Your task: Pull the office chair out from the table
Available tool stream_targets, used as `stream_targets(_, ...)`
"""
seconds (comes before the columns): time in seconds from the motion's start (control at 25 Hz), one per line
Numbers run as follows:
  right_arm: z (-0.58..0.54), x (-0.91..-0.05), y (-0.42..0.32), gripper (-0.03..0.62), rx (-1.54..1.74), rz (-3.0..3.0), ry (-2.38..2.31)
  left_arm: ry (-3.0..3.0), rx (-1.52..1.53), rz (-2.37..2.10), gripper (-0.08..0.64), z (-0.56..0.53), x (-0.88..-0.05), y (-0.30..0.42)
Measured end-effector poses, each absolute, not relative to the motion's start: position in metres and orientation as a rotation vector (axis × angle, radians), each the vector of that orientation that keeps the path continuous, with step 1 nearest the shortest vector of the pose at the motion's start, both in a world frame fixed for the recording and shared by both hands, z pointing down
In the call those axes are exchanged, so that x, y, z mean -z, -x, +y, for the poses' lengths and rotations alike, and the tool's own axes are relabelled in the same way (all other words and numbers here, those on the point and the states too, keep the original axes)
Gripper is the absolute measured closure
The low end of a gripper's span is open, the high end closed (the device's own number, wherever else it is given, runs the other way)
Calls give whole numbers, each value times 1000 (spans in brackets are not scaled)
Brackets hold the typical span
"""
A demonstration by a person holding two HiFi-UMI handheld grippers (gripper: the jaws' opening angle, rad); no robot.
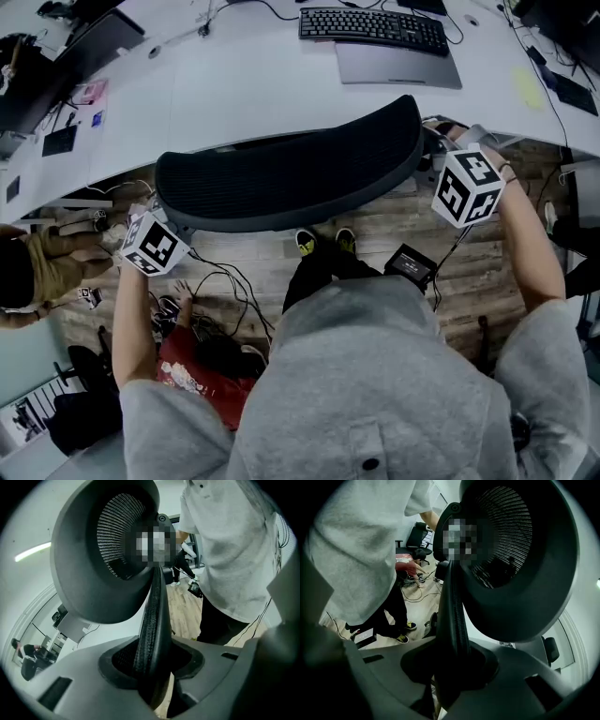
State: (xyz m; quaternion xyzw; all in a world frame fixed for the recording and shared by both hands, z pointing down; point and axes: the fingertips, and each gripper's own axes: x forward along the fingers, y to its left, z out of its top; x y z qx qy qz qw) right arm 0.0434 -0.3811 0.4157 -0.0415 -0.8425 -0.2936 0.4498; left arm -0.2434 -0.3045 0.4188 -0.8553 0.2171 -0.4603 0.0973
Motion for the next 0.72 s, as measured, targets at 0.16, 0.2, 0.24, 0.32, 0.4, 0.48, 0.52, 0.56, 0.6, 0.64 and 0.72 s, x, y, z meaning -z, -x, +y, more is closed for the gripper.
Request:
stream_targets(0.16,-373,-415,-43,491,734,-2081,106,2527,1358,653,403,-293,-418,242)
stream_targets(0.2,-369,-416,-44,491,732,-2079,110,2529,1357,651,403,-290,-418,242)
stream_targets(0.24,-366,-415,-45,491,729,-2077,114,2530,1357,648,403,-287,-418,241)
stream_targets(0.32,-359,-415,-45,491,723,-2075,118,2528,1353,646,403,-279,-418,240)
stream_targets(0.4,-349,-415,-48,491,717,-2074,112,2517,1338,648,404,-271,-417,238)
stream_targets(0.48,-339,-415,-51,491,705,-2071,102,2512,1323,639,403,-262,-417,235)
stream_targets(0.52,-333,-415,-52,491,700,-2071,97,2512,1318,632,403,-257,-417,235)
stream_targets(0.56,-328,-414,-51,491,696,-2071,93,2511,1314,626,404,-252,-416,235)
stream_targets(0.6,-323,-413,-50,489,694,-2073,89,2509,1311,623,405,-246,-414,236)
stream_targets(0.64,-317,-412,-49,489,695,-2074,87,2506,1309,623,405,-240,-412,238)
stream_targets(0.72,-302,-411,-47,489,695,-2077,77,2498,1305,621,405,-228,-411,239)
